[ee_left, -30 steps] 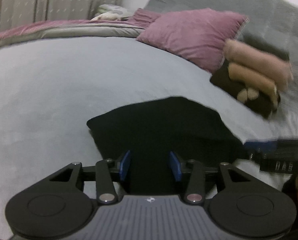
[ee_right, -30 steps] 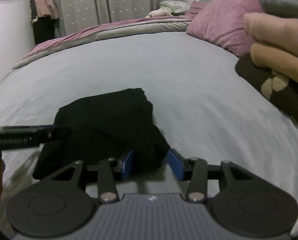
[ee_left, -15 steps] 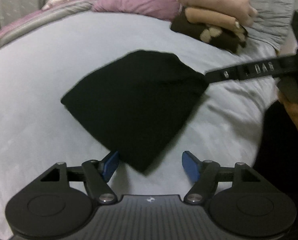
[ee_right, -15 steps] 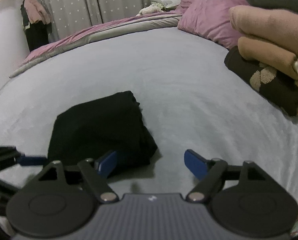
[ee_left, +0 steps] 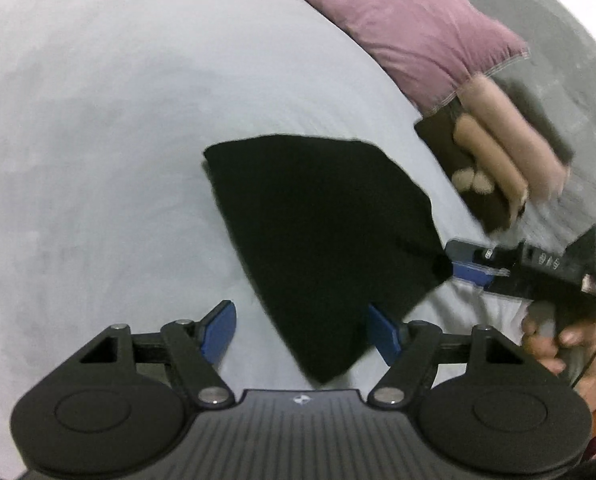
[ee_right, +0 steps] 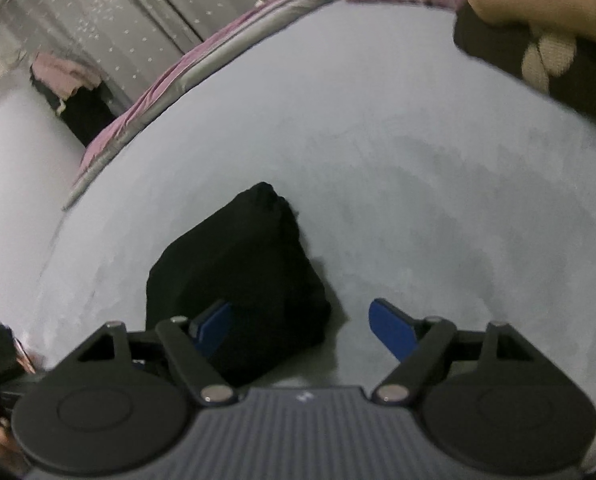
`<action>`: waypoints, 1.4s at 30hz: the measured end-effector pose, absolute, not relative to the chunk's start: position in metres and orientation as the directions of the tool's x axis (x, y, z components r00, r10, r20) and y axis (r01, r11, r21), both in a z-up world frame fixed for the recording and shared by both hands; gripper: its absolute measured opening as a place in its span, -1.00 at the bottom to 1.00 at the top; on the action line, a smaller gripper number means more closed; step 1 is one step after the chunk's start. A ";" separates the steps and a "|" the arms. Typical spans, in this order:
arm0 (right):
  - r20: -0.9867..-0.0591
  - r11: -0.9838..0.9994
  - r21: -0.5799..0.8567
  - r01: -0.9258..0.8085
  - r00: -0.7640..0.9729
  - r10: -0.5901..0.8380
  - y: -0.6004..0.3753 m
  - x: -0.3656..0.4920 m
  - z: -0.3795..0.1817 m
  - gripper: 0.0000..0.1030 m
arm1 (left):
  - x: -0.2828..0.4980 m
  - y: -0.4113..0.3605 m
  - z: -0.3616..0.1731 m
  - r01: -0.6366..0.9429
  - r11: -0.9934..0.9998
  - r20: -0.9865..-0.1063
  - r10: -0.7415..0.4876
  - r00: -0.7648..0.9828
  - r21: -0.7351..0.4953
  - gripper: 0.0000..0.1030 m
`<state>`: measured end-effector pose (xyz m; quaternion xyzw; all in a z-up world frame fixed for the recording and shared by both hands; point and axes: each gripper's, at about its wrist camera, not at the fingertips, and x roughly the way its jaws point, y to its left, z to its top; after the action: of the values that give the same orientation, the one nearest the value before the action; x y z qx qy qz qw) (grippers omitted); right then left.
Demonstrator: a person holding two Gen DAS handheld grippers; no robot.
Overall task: Fold clothes
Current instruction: 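Close both grippers on the folded shirt and lift it off the bed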
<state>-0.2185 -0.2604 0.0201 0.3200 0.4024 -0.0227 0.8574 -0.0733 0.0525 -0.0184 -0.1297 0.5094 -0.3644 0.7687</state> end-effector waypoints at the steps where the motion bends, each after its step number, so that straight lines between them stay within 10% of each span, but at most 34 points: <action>1: -0.703 0.777 0.551 0.304 0.670 0.236 -0.264 -0.215 0.016 0.41 | -0.071 0.054 -0.020 0.412 0.698 -0.682 -0.699 0.216 -0.585 0.37; 23: -0.580 0.555 0.785 0.274 0.638 0.506 -0.301 -0.142 -0.037 0.36 | -0.012 0.063 -0.073 0.117 0.533 -0.442 -0.789 0.426 -0.838 -0.02; 33: -0.568 0.558 0.792 0.248 0.636 0.523 -0.287 -0.143 -0.050 -0.58 | -0.004 0.066 -0.090 0.071 0.501 -0.413 -0.778 0.473 -0.862 -0.68; 42: -0.505 0.513 0.833 0.206 0.664 0.552 -0.289 -0.143 -0.048 -0.71 | -0.014 0.070 -0.074 0.079 0.525 -0.423 -0.759 0.496 -0.848 -0.76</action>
<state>-0.1435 -0.2888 -0.0482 0.4805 0.3946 0.1116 0.7752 -0.0141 0.0702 -0.0738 -0.4033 0.4209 -0.2739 0.7650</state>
